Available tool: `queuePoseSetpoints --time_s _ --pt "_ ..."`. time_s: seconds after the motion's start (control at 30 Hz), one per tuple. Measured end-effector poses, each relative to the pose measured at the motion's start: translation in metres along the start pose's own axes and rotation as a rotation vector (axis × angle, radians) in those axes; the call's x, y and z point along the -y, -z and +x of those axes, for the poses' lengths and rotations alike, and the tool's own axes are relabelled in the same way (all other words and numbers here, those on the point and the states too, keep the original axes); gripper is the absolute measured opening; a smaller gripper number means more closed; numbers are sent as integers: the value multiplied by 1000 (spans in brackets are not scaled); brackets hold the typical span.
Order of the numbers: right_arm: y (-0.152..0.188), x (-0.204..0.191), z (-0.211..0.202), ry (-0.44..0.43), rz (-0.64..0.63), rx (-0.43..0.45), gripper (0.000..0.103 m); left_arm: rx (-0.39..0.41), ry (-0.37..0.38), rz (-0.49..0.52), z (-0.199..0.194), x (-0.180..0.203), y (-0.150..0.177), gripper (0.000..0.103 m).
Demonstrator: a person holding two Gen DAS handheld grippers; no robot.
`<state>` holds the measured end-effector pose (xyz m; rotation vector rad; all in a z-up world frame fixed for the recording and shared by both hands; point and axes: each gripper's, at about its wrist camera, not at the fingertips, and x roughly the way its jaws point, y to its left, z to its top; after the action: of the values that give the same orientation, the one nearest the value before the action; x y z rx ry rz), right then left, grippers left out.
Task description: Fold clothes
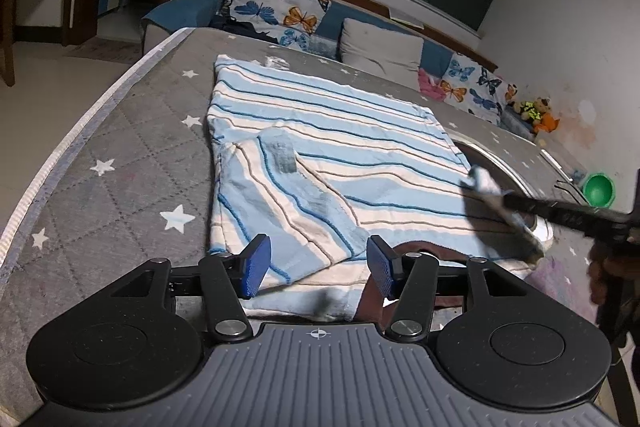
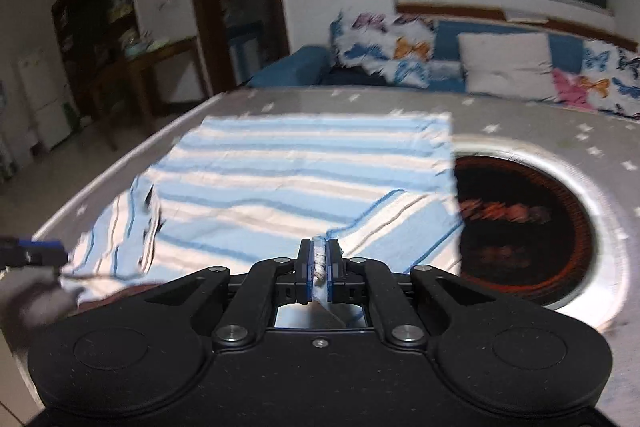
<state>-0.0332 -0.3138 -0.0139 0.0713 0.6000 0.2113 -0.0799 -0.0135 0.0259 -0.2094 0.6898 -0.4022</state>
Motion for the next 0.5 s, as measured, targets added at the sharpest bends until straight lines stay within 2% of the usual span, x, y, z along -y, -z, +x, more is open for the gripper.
queuePoseSetpoints --time_s 0.07,0.2,0.27,0.33,0.5 --pt "8 -5 15 -12 -23 -54 8 0 1 0 1 0 1 55" --pt "12 -6 10 -27 -30 -69 15 -6 0 4 1 -2 -1 55" --pt "7 -3 4 -41 -20 -69 22 -5 0 9 1 -2 -2 55" --pt "2 0 1 -38 -27 -63 22 0 4 16 2 -2 -6 55" --pt "-23 17 10 37 -52 -42 22 0 13 39 13 -1 -20 55"
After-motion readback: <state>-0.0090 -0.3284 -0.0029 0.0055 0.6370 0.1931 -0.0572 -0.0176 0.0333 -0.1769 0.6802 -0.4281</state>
